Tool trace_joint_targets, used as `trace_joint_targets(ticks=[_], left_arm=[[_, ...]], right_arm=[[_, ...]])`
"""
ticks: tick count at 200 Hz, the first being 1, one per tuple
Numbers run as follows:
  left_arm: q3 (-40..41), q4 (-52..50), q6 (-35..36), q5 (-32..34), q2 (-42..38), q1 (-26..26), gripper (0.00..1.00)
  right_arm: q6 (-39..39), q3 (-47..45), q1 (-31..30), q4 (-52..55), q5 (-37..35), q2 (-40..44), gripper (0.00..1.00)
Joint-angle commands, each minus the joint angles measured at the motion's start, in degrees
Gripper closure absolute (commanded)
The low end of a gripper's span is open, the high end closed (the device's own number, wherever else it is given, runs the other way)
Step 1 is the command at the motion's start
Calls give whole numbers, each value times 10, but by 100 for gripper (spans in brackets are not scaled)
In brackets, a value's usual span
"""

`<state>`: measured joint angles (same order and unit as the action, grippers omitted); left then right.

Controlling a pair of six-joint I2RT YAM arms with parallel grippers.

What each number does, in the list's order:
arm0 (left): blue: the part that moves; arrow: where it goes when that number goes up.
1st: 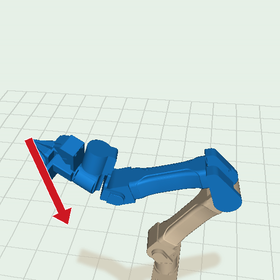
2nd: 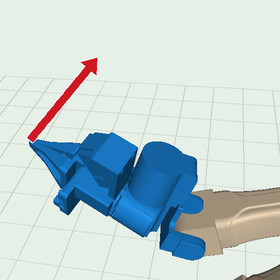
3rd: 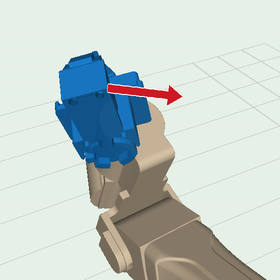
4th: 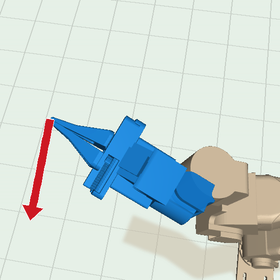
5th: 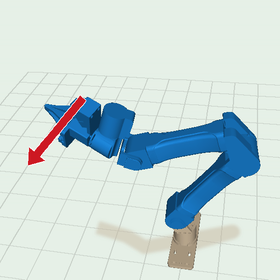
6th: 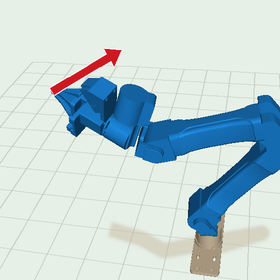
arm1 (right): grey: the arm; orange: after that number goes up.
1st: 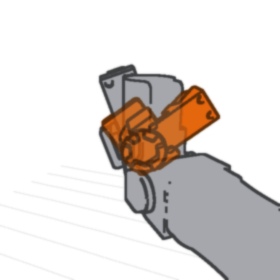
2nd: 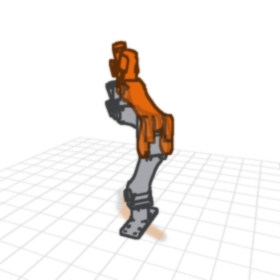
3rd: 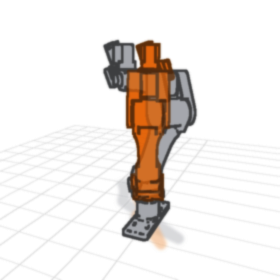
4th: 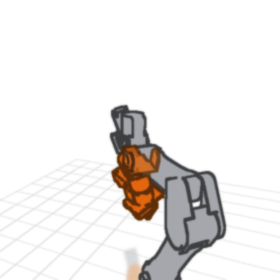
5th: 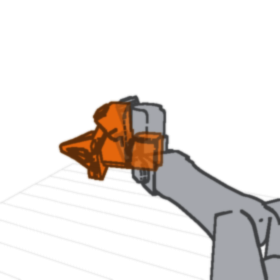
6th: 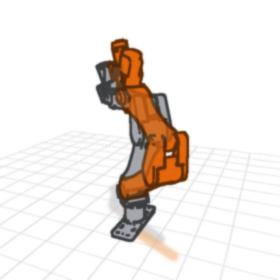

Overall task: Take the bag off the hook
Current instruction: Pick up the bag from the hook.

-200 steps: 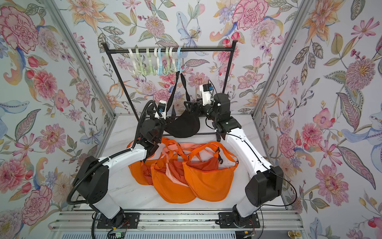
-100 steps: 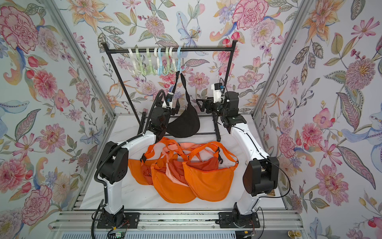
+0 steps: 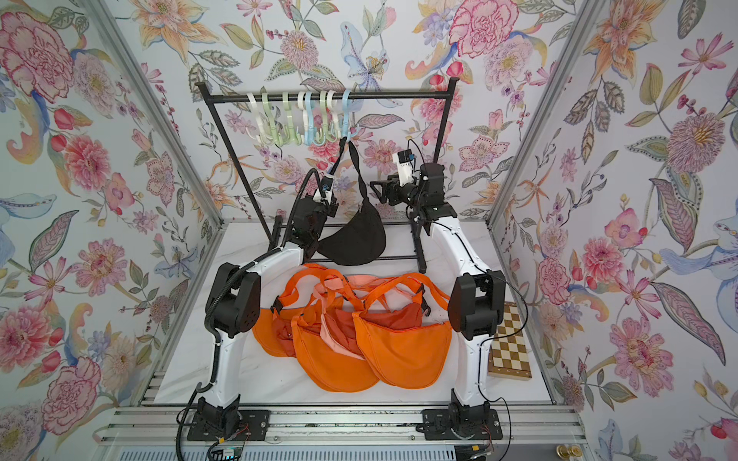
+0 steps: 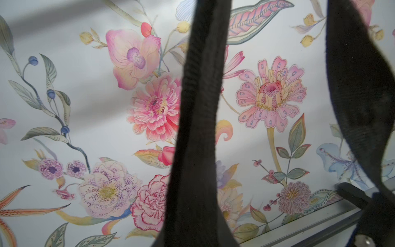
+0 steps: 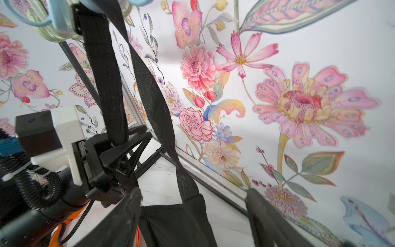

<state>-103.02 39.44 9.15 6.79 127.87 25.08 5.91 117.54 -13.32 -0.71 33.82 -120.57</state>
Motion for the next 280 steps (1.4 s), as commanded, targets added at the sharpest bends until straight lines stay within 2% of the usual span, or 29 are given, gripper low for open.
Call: trace_joint_targets(ticks=[1,35,88,120,168,182,193,252,280], left_arm=[[-33,-4,5,-23,2,-2,100],[-18,0,8,-29,-27,-2,100],[-6,-11,-2,-41,-58,-2,100],[-2,-14,-15,-47,-61,-2,100],[3,-11,-8,-45,-61,-3,100],[5,-12,-7,-45,-62,-3,100],[7,-13,-5,-46,-63,-5,100],[15,-11,-9,-49,-76,-11,100],[34,-9,1,-51,-96,-15,100]], right_arm=[[-18,56,-8,11,22,-30,21],[-14,117,-19,19,31,-72,19],[-10,131,-43,9,0,-84,14],[3,164,-51,-2,-32,-118,21],[30,283,-50,-23,-64,-208,25],[36,287,-51,-40,-69,-215,31],[37,287,-51,-51,-70,-216,41],[21,265,-63,-67,-95,-195,100],[18,194,-62,-83,-96,-146,100]])
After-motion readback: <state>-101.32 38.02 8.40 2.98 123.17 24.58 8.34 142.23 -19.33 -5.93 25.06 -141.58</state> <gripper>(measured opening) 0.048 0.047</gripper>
